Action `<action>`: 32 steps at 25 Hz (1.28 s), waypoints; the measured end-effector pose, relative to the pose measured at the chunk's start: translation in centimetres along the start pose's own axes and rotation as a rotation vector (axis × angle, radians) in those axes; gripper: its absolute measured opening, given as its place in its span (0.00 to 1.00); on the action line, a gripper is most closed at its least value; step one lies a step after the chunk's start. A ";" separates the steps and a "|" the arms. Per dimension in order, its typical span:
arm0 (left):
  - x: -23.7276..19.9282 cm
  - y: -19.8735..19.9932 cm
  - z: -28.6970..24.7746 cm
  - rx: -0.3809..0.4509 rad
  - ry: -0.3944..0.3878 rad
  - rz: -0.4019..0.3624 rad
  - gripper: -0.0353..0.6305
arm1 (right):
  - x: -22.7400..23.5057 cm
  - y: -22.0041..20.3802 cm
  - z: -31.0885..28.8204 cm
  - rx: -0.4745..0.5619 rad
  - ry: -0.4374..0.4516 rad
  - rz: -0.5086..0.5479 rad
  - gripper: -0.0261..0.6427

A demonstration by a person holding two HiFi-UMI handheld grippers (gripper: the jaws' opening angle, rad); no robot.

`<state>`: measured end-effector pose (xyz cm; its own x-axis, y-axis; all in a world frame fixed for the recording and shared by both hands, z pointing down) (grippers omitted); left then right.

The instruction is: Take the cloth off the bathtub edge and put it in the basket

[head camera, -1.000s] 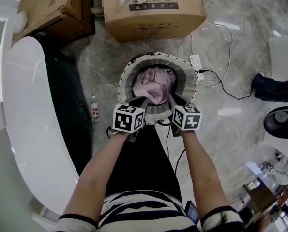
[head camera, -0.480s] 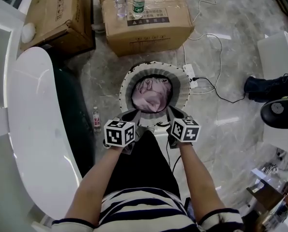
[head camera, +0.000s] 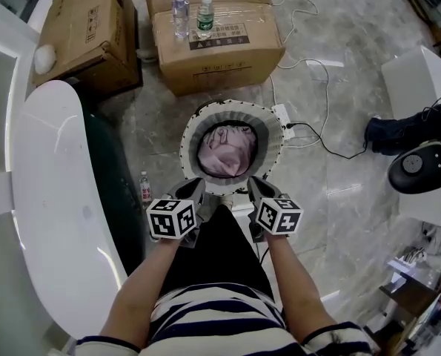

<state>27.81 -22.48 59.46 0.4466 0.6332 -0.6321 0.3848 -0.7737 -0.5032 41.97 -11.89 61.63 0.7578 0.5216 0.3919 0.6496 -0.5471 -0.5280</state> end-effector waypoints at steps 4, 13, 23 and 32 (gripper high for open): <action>0.2 -0.7 1.1 0.002 0.005 -0.013 0.10 | -1.2 -1.2 1.1 -0.014 0.029 -0.006 0.08; 0.6 -2.7 3.2 -0.005 0.004 -0.030 0.10 | -3.0 -4.1 3.1 -0.032 0.039 0.009 0.08; -0.2 -4.5 5.4 -0.025 0.023 -0.021 0.10 | -4.1 -5.5 4.1 -0.037 0.037 0.003 0.08; -0.3 -5.3 6.6 -0.039 0.033 -0.041 0.10 | -5.0 -5.6 4.5 -0.070 0.043 0.053 0.08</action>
<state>20.29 -18.70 58.47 0.4560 0.6650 -0.5914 0.4344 -0.7463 -0.5043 34.26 -8.47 59.29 0.7920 0.4630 0.3981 0.6104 -0.6180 -0.4955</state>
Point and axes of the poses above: the fingertips, and each gripper's own axes: z backward along the fingers, x to its right, y out of its top, the point moved 3 cm from there along z, backward along the fingers, and after that the axes turned 7 degrees about -y, right-handed, at the moved point
